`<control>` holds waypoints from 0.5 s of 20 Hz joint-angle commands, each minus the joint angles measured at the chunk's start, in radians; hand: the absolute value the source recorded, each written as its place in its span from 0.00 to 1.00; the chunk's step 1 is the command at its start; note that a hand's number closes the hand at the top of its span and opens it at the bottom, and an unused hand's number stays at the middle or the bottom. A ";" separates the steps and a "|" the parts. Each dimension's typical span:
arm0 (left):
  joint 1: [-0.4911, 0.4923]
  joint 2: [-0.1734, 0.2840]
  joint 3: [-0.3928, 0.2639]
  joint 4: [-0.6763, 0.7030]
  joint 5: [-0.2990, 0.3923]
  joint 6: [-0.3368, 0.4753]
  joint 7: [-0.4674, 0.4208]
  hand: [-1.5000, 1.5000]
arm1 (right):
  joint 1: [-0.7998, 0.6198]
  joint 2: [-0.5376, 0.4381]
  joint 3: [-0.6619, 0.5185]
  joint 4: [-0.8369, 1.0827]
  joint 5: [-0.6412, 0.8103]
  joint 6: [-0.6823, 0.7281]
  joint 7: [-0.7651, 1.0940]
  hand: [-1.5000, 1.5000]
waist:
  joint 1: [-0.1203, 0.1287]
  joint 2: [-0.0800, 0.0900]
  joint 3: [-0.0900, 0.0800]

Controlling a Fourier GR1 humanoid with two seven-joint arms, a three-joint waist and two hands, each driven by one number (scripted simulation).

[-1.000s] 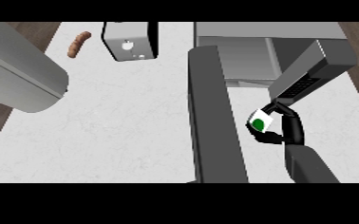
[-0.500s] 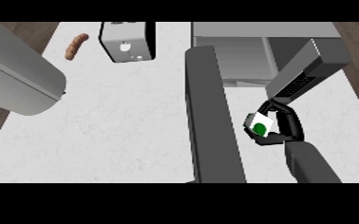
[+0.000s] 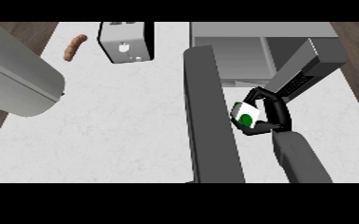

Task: Pick up the milk, place it into the microwave and close the microwave

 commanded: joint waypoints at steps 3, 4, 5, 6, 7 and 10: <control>0.001 -0.017 0.001 -0.013 0.021 0.010 0.036 0.00 | -0.036 0.027 0.025 -0.209 0.000 -0.061 0.223 1.00 | -0.001 0.000 0.000; 0.042 -0.024 0.021 0.032 -0.015 -0.052 -0.052 0.00 | -0.022 0.049 0.032 -0.230 0.009 -0.095 0.243 1.00 | 0.002 0.000 0.000; 0.028 -0.024 0.010 -0.003 0.008 -0.022 0.002 0.00 | -0.051 0.067 0.041 -0.170 0.041 -0.126 0.204 1.00 | 0.006 0.002 0.001; -0.024 0.050 0.045 0.003 0.070 0.009 0.044 0.00 | -0.096 0.055 0.030 -0.171 0.045 -0.148 0.251 1.00 | 0.005 0.002 0.001; -0.021 0.052 0.044 0.005 0.088 0.015 0.060 0.00 | -0.138 0.082 0.038 -0.115 0.069 -0.184 0.252 1.00 | 0.010 0.004 0.001; -0.018 0.025 0.049 0.043 0.035 -0.035 -0.011 0.00 | -0.281 0.040 0.016 -0.009 0.122 -0.257 0.293 1.00 | 0.024 0.008 0.001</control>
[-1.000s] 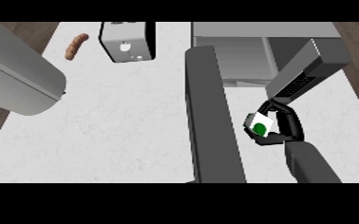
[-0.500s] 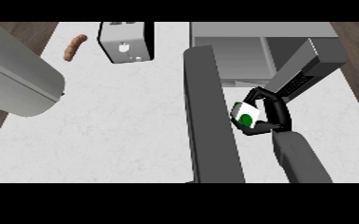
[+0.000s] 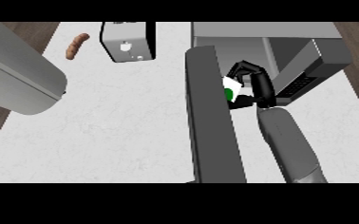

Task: Pick up the milk, place it into the microwave and close the microwave

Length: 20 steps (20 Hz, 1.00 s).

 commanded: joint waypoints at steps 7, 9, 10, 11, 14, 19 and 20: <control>-0.031 -0.001 -0.004 0.049 -0.029 -0.022 -0.016 0.00 | -0.322 0.003 -0.032 0.330 0.131 -0.204 0.088 1.00 | 0.033 0.011 0.000; -0.082 -0.003 -0.044 0.043 -0.067 -0.006 -0.008 0.00 | -0.342 -0.039 -0.067 0.414 0.133 -0.220 0.039 1.00 | 0.042 0.020 0.001; -0.099 -0.013 -0.064 0.007 -0.076 0.047 0.040 0.00 | -0.372 -0.022 -0.063 0.421 0.143 -0.246 0.050 1.00 | 0.035 0.017 0.002; -0.082 0.014 -0.009 0.120 -0.078 -0.041 -0.056 0.00 | -0.363 0.012 -0.057 0.426 0.157 -0.313 0.053 1.00 | 0.042 0.018 0.000; -0.081 0.010 -0.043 0.038 -0.041 0.001 0.018 0.00 | -0.412 -0.044 -0.091 0.503 0.152 -0.318 0.039 1.00 | 0.072 0.030 0.002; -0.111 0.003 -0.049 0.063 -0.082 -0.006 -0.018 0.00 | -0.463 -0.082 -0.114 0.551 0.157 -0.391 0.025 1.00 | 0.084 0.037 0.002; -0.128 0.018 -0.048 0.104 -0.086 -0.016 -0.024 0.00 | -0.442 -0.075 -0.122 0.554 0.156 -0.443 0.004 1.00 | 0.077 0.039 0.002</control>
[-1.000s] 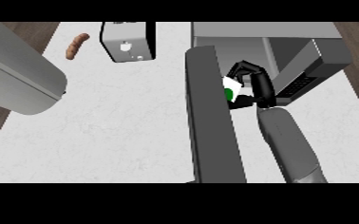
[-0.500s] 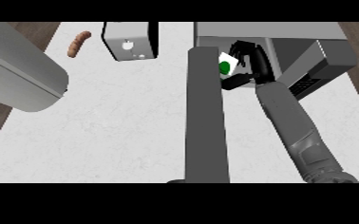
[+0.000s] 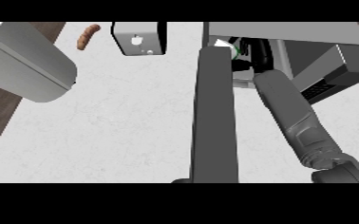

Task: Pick up the milk, place it into the microwave and close the microwave

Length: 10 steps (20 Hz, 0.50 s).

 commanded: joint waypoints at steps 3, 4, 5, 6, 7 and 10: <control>-0.011 0.010 -0.001 0.001 0.011 0.000 0.005 0.00 | -0.055 -0.066 0.001 0.052 0.044 -0.150 -0.019 1.00 | 0.033 0.015 0.001; -0.016 0.012 -0.010 0.009 0.004 0.000 0.015 0.00 | -0.057 -0.068 0.003 0.058 0.048 -0.148 -0.036 1.00 | 0.026 0.014 0.001; -0.020 0.022 0.000 0.024 -0.006 -0.020 -0.011 0.00 | -0.041 -0.068 0.008 0.062 0.059 -0.190 -0.054 1.00 | 0.035 0.020 0.001; -0.022 0.012 -0.022 -0.008 0.005 -0.004 0.016 0.00 | -0.063 -0.066 0.016 0.080 0.071 -0.195 -0.034 1.00 | 0.039 0.018 0.002; -0.022 0.011 -0.013 -0.009 0.008 0.000 0.009 0.00 | -0.059 -0.075 0.009 0.086 0.065 -0.183 -0.045 1.00 | 0.042 0.019 0.002; -0.044 0.004 -0.047 0.033 -0.025 -0.018 0.003 0.00 | -0.054 -0.088 0.027 0.107 0.095 -0.251 -0.049 1.00 | 0.048 0.036 0.002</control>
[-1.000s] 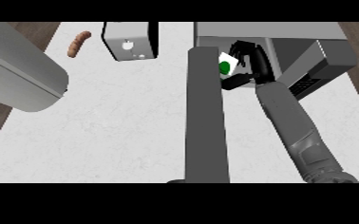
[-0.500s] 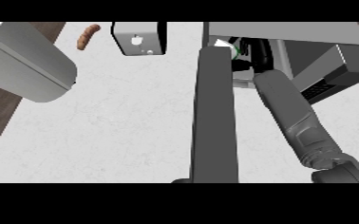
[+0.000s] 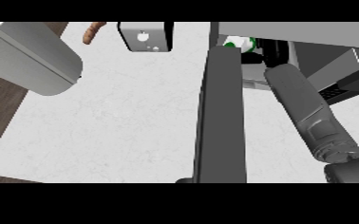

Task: Pick up the milk, place it into the microwave and close the microwave

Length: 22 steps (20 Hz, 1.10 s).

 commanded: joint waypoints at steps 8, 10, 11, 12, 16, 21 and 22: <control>-0.047 0.024 -0.006 0.022 -0.044 0.010 0.000 0.00 | 0.015 -0.119 0.046 0.165 0.087 -0.283 0.249 0.00 | 0.026 0.024 -0.004; -0.062 0.026 -0.011 0.058 -0.073 0.004 -0.015 0.00 | -0.001 -0.086 0.065 0.138 0.101 -0.244 0.168 0.00 | 0.023 0.019 0.001; -0.052 0.029 -0.004 0.055 -0.069 -0.004 -0.021 0.00 | 0.000 -0.077 0.050 0.100 0.084 -0.190 0.118 0.00 | 0.026 0.015 0.003; -0.078 0.043 0.002 0.054 -0.072 0.009 -0.019 0.00 | -0.004 -0.052 0.052 0.097 0.086 -0.183 0.110 0.00 | 0.034 0.022 0.005; -0.080 0.034 -0.032 0.053 -0.103 0.003 -0.007 0.00 | 0.000 -0.046 0.052 0.091 0.085 -0.136 0.075 0.00 | 0.023 0.017 0.005; -0.092 0.052 -0.060 0.116 -0.104 -0.057 -0.029 0.00 | -0.045 -0.027 0.044 0.078 0.076 -0.046 0.047 0.00 | 0.024 0.015 0.002; -0.078 0.051 -0.057 0.098 -0.106 -0.063 -0.034 0.00 | -0.021 -0.041 0.033 0.077 0.065 -0.022 0.022 0.00 | 0.022 0.012 0.003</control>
